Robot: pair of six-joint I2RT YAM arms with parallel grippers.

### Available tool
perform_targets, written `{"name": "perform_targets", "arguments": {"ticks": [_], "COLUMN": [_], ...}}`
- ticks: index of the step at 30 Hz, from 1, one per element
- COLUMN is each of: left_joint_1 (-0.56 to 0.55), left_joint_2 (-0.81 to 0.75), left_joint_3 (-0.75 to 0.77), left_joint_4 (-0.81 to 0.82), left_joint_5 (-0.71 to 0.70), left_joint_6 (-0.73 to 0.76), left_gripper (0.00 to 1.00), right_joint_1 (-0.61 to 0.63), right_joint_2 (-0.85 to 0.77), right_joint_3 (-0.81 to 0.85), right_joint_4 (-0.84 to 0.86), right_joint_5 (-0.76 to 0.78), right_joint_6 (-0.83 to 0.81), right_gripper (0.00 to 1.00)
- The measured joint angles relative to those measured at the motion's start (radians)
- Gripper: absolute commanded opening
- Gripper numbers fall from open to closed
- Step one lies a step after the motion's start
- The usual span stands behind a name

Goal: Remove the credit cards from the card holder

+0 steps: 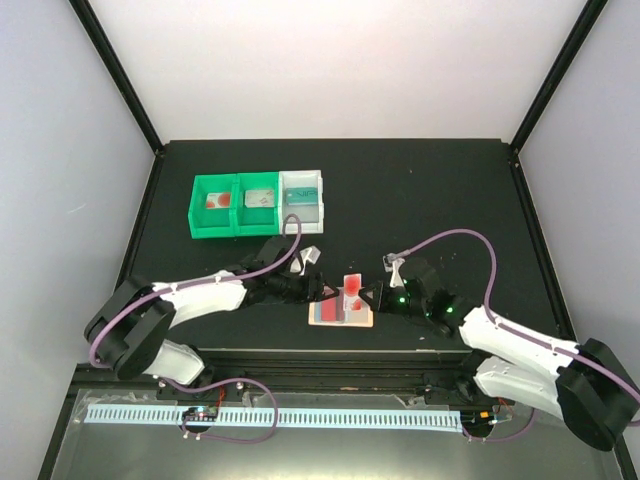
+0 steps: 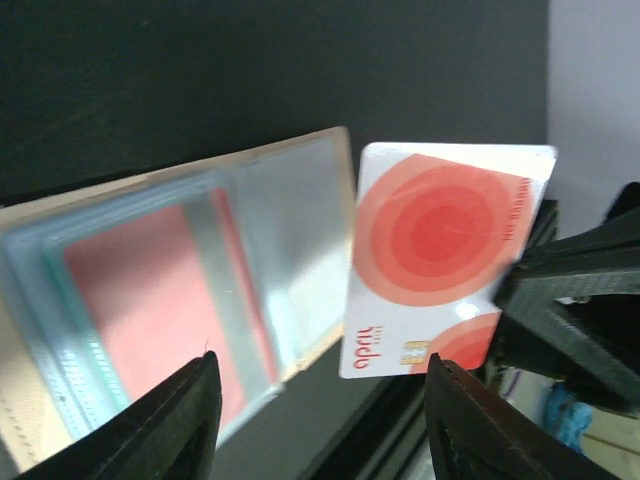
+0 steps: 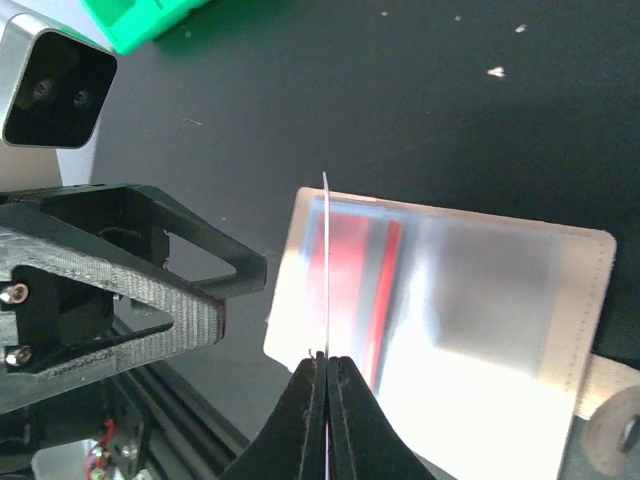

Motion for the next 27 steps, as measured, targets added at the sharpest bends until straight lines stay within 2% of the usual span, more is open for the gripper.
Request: {"name": "perform_targets", "arguments": {"ticks": [10,15,19,24,27], "left_joint_1": [0.000,0.000,0.000,0.000,0.000], "left_joint_2": [-0.172,-0.226,-0.228,-0.227,-0.227], "left_joint_3": [-0.088,-0.102,-0.131,-0.187,-0.200], "left_joint_4": [0.148,0.232,0.321,0.412,0.448], "left_joint_5": [0.074,0.093,0.111,0.126,0.131], "left_joint_6": [-0.158,-0.218,-0.267,-0.337,-0.364], "left_gripper": [0.62,0.58,0.49,0.26,0.15], "right_joint_1": [-0.002,-0.004,-0.004,-0.004,-0.004], "right_joint_2": [-0.134,-0.182,-0.191,-0.192,-0.200], "right_joint_3": [-0.006,-0.019,-0.061,-0.101,-0.103], "right_joint_4": [0.066,0.135,0.226,0.283,0.294], "right_joint_5": [-0.030,-0.039,-0.061,-0.077,-0.079], "right_joint_6": [0.107,0.159,0.207,0.248,0.258], "right_gripper": [0.01,0.01,0.01,0.01,0.01]}}
